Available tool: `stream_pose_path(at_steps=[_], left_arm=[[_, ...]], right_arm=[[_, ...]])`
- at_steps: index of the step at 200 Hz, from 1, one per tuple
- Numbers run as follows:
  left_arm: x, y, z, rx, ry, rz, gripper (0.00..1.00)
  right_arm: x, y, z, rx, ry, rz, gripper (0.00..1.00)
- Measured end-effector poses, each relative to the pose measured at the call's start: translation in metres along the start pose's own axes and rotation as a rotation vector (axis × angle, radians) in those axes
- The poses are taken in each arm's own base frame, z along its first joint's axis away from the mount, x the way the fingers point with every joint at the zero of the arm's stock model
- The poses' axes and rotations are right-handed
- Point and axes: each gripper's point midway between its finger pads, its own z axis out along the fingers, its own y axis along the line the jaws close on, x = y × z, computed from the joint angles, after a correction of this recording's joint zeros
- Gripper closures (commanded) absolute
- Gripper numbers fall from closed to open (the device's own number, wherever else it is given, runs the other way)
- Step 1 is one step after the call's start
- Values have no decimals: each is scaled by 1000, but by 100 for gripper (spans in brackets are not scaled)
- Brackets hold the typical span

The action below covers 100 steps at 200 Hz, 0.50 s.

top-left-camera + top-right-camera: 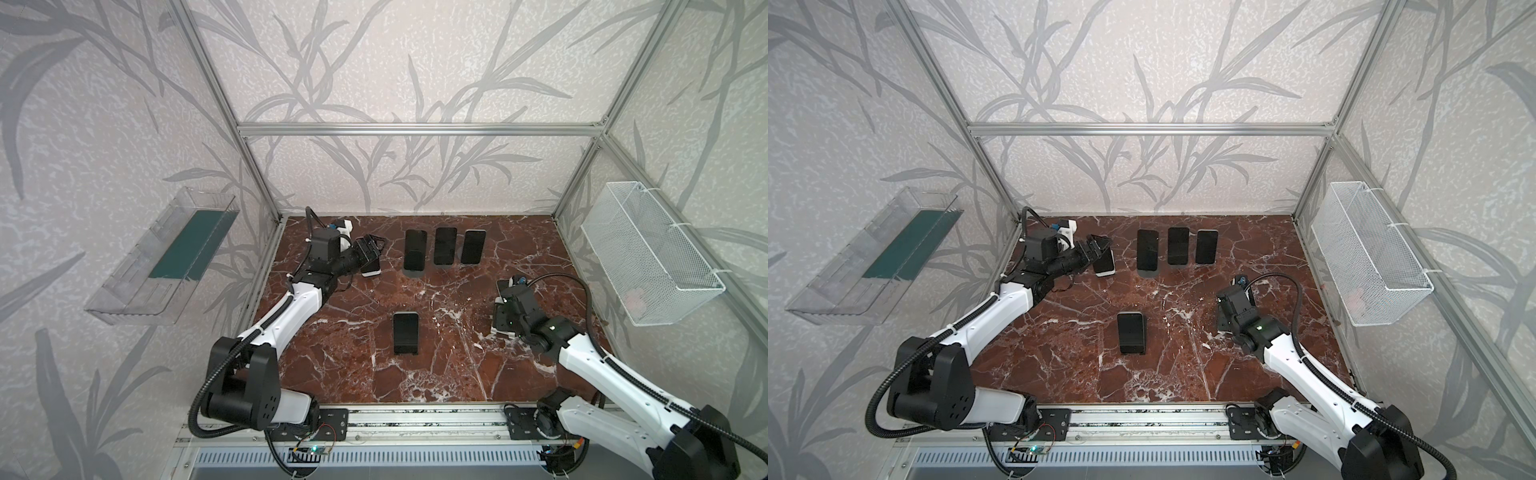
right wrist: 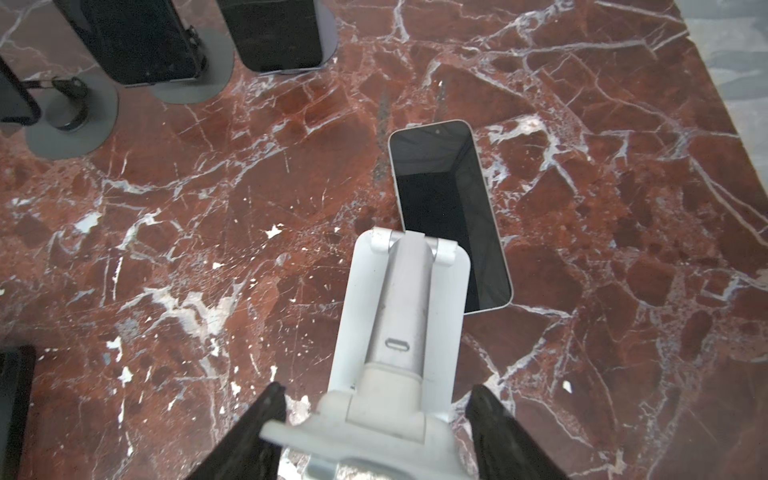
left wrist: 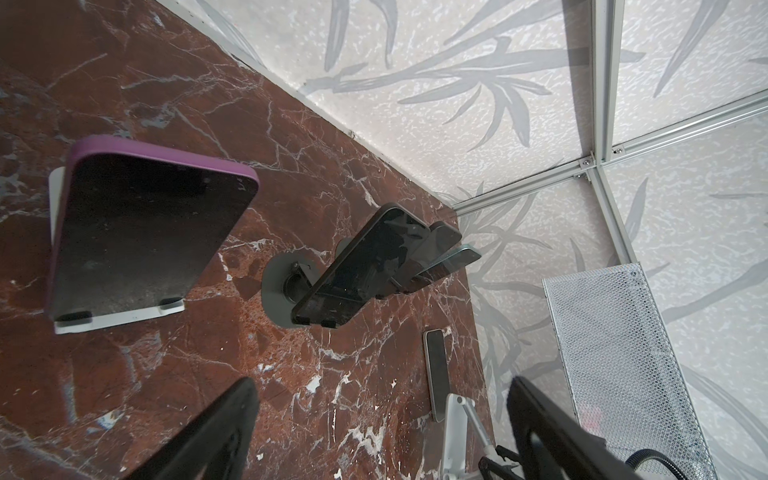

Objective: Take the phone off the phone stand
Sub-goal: 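Lift the white stand and carry it farther from the robot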

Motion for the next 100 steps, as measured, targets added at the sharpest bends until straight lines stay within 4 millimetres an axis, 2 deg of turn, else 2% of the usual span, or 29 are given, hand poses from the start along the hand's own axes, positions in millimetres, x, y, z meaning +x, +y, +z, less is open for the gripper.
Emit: stream_pose_path(at_steps=[65,100], left_arm=[[2,1,2,3,12,-6,6],[3,0,3,10,20,-12,6]], right_arm=[[-62,-18,-1,15,-88,62,46],[-97,-39,16,48,-107,112,46]])
